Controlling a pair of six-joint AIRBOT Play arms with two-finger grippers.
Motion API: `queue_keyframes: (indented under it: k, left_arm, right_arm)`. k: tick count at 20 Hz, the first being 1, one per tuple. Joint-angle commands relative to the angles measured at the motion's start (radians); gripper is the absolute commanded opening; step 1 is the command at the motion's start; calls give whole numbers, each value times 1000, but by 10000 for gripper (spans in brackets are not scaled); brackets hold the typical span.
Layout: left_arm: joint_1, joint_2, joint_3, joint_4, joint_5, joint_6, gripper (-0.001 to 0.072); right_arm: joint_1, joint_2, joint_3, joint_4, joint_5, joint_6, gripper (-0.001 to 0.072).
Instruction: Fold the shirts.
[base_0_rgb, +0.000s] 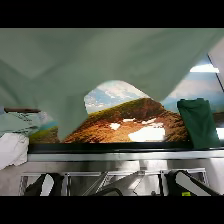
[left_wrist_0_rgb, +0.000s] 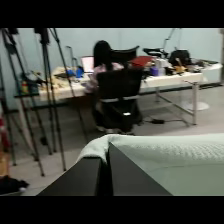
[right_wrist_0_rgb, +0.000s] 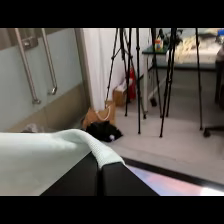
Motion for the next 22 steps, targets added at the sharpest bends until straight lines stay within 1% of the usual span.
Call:
queue_keyframes:
  k: [1,3,4,5,7,10,11,13,15,16,18,20,22]
  left_arm:
    - [92,64,-31,8,-39,-12,16]
    - [34,2,-89,-59,-129,-11,17]
    - [-16,-38,-127,-68,-171,-9,17]
    - [-94,-86,-175,-63,-189,-2,17]
    - [-246,-186,-261,33,-180,7,18]
    - [-440,-379,-377,259,-83,0,18]
    - [-475,-451,-404,311,-34,-5,18]
    - [-524,-629,-419,365,58,-5,18]
    - [-544,-833,-347,370,81,-8,18]
    - [-550,-941,-279,370,77,-30,18]
    - [-550,-1117,-121,370,42,-85,18]
    - [-544,-1235,37,372,4,-121,17]
    - [-535,-1274,127,372,-2,-143,17]
  right_arm:
    - [-12,-7,31,-11,39,8,19]
    - [-11,-40,-42,12,84,-2,19]
    - [-6,-66,-92,40,110,-16,19]
    - [15,-99,-154,54,132,-37,19]
    - [90,-171,-289,23,124,-72,19]
    - [185,-303,-460,-124,24,-99,19]
    - [208,-367,-496,-164,-19,-109,19]
    - [237,-520,-511,-182,-76,-137,19]
    - [253,-668,-504,-168,-155,-151,19]
    - [257,-735,-488,-165,-183,-151,19]
    - [254,-860,-414,-151,-180,-140,18]
    - [242,-946,-319,-151,-161,-116,18]
    - [235,-986,-239,-152,-144,-104,18]
